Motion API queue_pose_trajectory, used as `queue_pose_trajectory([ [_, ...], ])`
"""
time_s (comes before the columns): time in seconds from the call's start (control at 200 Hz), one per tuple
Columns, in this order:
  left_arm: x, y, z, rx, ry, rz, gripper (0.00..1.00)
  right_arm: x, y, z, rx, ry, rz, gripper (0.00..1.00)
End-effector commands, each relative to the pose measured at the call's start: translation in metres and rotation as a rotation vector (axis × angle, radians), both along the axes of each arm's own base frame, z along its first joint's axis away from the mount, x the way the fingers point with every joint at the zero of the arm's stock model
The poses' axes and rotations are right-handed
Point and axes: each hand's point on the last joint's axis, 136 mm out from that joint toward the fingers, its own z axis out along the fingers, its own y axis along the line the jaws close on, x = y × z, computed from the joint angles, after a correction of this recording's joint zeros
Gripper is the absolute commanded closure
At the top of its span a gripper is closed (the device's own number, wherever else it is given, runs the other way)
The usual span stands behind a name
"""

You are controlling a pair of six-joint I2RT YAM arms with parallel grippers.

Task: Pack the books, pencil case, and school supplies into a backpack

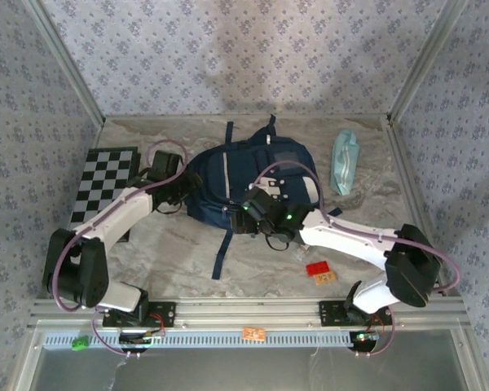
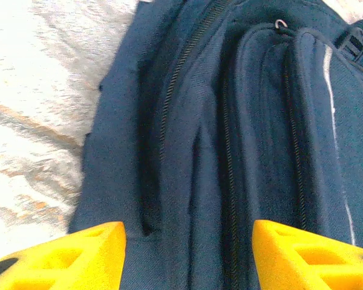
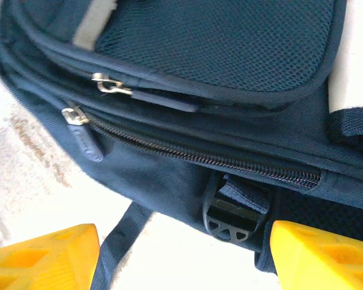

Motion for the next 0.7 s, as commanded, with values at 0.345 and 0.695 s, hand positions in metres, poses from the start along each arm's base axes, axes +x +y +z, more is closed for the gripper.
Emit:
queue_pose_trajectory([
  [0.345, -0.016, -0.075, -0.017, -0.231, 0.113, -0.116, 0.70, 0.080, -0.053, -0.015, -0.058, -0.037, -0.050, 0.16],
  [0.695, -0.013, -0.079, -0.013, -0.242, 0.080, -0.003, 0.99, 0.017, -0.066, 0.001, -0.187, 0.013, -0.043, 0.20],
])
